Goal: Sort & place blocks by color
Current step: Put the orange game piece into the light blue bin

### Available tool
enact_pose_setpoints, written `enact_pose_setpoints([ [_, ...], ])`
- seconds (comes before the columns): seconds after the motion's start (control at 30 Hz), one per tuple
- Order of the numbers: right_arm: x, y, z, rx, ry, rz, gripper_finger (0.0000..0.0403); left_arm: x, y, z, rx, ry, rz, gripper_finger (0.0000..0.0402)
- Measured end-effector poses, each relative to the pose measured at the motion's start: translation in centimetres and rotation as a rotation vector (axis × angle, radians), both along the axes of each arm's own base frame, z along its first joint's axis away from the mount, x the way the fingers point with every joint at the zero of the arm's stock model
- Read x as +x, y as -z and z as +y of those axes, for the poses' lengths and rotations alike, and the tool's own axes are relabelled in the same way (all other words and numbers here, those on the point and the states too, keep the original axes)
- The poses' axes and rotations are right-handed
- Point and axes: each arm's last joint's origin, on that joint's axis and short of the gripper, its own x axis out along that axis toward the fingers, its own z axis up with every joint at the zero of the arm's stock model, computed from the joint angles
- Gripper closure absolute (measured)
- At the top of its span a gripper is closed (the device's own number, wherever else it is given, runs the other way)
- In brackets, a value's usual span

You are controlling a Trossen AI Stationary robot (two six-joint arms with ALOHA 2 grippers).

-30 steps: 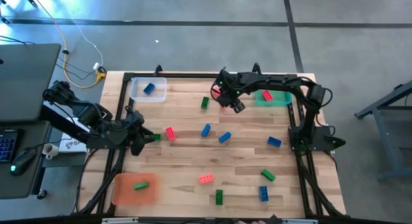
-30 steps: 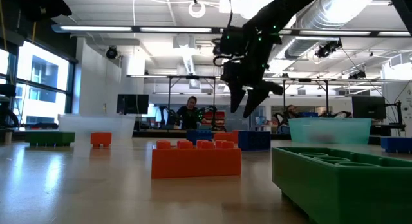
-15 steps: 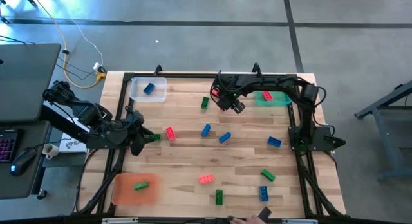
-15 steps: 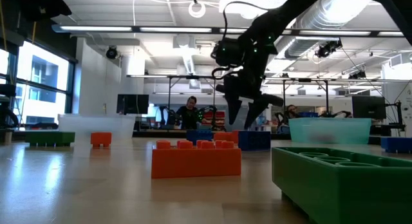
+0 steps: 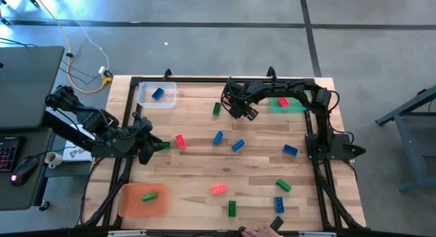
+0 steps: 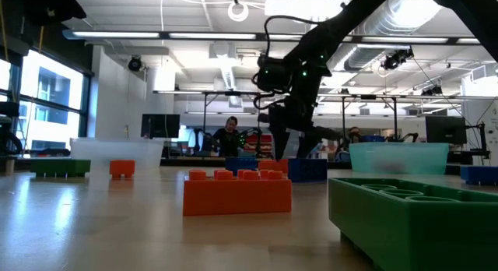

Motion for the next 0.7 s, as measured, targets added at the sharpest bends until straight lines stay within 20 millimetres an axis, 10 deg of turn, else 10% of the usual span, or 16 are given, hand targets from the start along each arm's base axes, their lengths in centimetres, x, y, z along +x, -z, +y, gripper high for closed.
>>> enact_pose_setpoints([
  [0.7, 0.4, 1.2, -0.3, -0.030, 0.171, 0.001, 0.0280, -0.1, 0.1, 0.1, 0.012, 0.002, 0.020, 0.0242],
])
